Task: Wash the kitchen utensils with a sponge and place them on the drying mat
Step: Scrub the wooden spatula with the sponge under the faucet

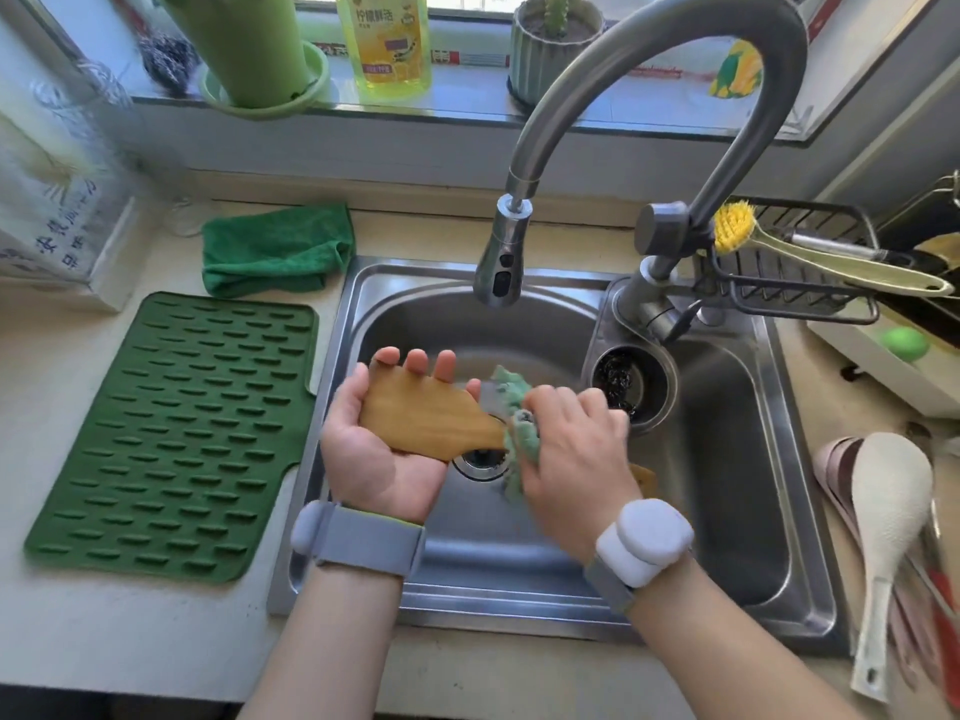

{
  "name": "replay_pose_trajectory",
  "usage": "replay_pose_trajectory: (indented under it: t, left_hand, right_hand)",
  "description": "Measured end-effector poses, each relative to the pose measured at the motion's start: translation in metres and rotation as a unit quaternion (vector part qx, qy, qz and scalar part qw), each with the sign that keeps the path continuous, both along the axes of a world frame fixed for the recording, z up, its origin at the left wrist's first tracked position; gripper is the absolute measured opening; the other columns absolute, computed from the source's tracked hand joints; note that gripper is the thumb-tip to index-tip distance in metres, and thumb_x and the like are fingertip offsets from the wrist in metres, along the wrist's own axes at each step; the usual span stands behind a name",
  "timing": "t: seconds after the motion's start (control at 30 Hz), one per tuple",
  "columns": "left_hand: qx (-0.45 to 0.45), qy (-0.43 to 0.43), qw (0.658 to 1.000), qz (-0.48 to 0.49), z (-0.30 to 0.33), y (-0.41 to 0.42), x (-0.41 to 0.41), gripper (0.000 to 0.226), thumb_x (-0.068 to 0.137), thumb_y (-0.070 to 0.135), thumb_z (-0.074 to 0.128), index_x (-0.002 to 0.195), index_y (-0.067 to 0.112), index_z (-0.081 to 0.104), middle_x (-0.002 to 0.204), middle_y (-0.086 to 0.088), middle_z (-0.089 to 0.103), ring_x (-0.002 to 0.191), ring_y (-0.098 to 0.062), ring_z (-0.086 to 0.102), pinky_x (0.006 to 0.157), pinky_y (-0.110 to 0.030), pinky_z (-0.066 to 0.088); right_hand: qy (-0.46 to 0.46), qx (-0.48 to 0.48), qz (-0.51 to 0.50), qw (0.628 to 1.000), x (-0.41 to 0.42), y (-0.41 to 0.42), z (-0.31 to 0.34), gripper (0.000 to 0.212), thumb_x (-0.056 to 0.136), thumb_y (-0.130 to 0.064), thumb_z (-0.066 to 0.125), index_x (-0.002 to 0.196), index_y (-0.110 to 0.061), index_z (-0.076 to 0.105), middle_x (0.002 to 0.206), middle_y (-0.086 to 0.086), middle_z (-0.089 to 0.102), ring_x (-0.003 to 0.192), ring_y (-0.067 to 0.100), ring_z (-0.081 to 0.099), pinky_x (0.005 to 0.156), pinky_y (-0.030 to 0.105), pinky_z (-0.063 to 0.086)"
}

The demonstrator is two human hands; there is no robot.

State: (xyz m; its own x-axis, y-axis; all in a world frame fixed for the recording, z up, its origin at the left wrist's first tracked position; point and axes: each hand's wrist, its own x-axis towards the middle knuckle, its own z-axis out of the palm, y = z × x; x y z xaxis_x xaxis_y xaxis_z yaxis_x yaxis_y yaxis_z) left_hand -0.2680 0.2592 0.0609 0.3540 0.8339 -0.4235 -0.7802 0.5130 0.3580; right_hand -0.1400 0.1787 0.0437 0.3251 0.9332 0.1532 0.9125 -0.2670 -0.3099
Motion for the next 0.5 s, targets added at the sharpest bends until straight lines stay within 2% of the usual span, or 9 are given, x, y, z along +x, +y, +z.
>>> replay_pose_trajectory:
  t: [0.1, 0.17, 0.23, 0.3, 0.37, 0.43, 0.5]
  left_hand:
    - [0.007, 0.027, 1.000, 0.014, -0.004, 0.008, -0.005, 0.024, 0.092, 0.035, 0.042, 0.086, 0.019, 0.059, 0.085, -0.001, 0.057, 0.093, -0.030, 0.062, 0.099, -0.060, 0.041]
    - [-0.004, 0.028, 1.000, 0.009, -0.006, 0.006, 0.003, 0.024, 0.092, 0.035, 0.043, 0.085, 0.019, 0.060, 0.083, 0.000, 0.056, 0.090, -0.028, 0.062, 0.098, -0.059, 0.042]
    - [-0.011, 0.021, 1.000, 0.006, -0.005, 0.003, 0.012, 0.024, 0.092, 0.035, 0.043, 0.084, 0.019, 0.060, 0.082, 0.000, 0.056, 0.087, -0.028, 0.062, 0.097, -0.057, 0.044]
    - [-0.009, 0.019, 1.000, 0.009, -0.005, 0.006, 0.014, 0.024, 0.091, 0.035, 0.044, 0.083, 0.018, 0.059, 0.082, -0.001, 0.056, 0.087, -0.028, 0.062, 0.096, -0.056, 0.045]
    - [0.003, 0.029, 1.000, 0.005, -0.003, 0.012, 0.006, 0.024, 0.091, 0.035, 0.044, 0.083, 0.018, 0.060, 0.082, 0.000, 0.056, 0.088, -0.028, 0.062, 0.096, -0.057, 0.045]
    - [0.023, 0.038, 0.999, 0.007, -0.001, 0.019, -0.004, 0.025, 0.091, 0.035, 0.043, 0.083, 0.018, 0.060, 0.082, 0.000, 0.055, 0.087, -0.028, 0.062, 0.096, -0.057, 0.044]
    - [0.029, 0.040, 0.999, 0.016, 0.000, 0.024, -0.010, 0.026, 0.091, 0.036, 0.042, 0.082, 0.019, 0.059, 0.081, 0.001, 0.055, 0.086, -0.028, 0.061, 0.098, -0.056, 0.043]
  right_hand:
    - [0.085, -0.025, -0.122, 0.989, 0.026, -0.028, -0.025, 0.034, 0.087, -0.045, 0.028, 0.088, -0.020, 0.052, 0.088, 0.003, 0.053, 0.085, 0.031, 0.047, 0.070, 0.037, 0.026]
    - [0.127, -0.005, -0.104, 0.986, 0.006, -0.013, -0.022, 0.028, 0.088, -0.042, 0.034, 0.088, -0.020, 0.051, 0.084, 0.002, 0.055, 0.082, 0.030, 0.050, 0.070, 0.037, 0.025]
    - [0.123, 0.035, -0.084, 0.988, -0.027, 0.012, -0.011, 0.011, 0.087, -0.029, 0.046, 0.085, -0.019, 0.050, 0.075, -0.001, 0.054, 0.072, 0.027, 0.051, 0.070, 0.038, 0.025]
    - [0.094, 0.046, -0.053, 0.993, -0.042, 0.024, -0.005, 0.006, 0.088, -0.022, 0.047, 0.084, -0.018, 0.049, 0.070, -0.003, 0.051, 0.067, 0.026, 0.050, 0.071, 0.038, 0.026]
    - [0.076, 0.041, -0.028, 0.996, -0.028, 0.015, -0.011, 0.014, 0.092, -0.028, 0.041, 0.086, -0.018, 0.049, 0.068, -0.003, 0.052, 0.065, 0.026, 0.051, 0.073, 0.038, 0.027]
    - [0.105, 0.013, -0.075, 0.992, 0.000, -0.007, -0.023, 0.028, 0.093, -0.040, 0.030, 0.088, -0.019, 0.048, 0.072, 0.000, 0.057, 0.069, 0.028, 0.055, 0.077, 0.039, 0.029]
    - [0.156, -0.015, -0.133, 0.979, 0.018, -0.022, -0.033, 0.029, 0.093, -0.044, 0.027, 0.088, -0.022, 0.045, 0.075, 0.003, 0.061, 0.076, 0.031, 0.058, 0.080, 0.040, 0.028]
